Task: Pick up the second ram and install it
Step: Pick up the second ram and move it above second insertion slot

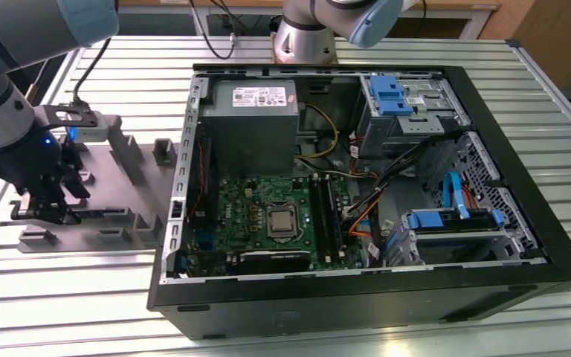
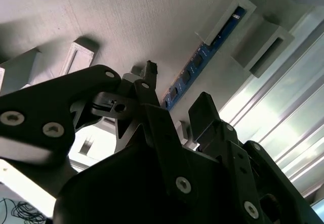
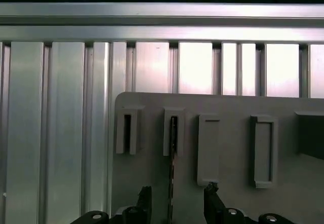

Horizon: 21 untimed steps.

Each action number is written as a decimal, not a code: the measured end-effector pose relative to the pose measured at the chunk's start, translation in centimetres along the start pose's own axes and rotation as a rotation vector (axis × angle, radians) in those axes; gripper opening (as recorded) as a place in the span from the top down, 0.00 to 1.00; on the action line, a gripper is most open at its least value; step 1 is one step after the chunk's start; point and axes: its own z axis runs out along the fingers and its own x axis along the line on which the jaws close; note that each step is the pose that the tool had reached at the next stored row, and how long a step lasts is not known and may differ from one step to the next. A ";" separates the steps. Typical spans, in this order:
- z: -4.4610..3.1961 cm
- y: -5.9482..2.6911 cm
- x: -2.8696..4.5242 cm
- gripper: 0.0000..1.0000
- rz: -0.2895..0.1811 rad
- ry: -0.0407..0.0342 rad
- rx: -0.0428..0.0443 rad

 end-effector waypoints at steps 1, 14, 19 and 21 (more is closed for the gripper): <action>0.08 0.00 0.00 0.47 0.000 0.0000 0.0001; 0.49 -0.05 0.00 0.47 0.026 0.0012 0.0001; 0.66 -0.06 0.00 0.55 0.026 0.0013 0.0001; 0.71 -0.07 0.00 0.55 0.026 0.0013 0.0000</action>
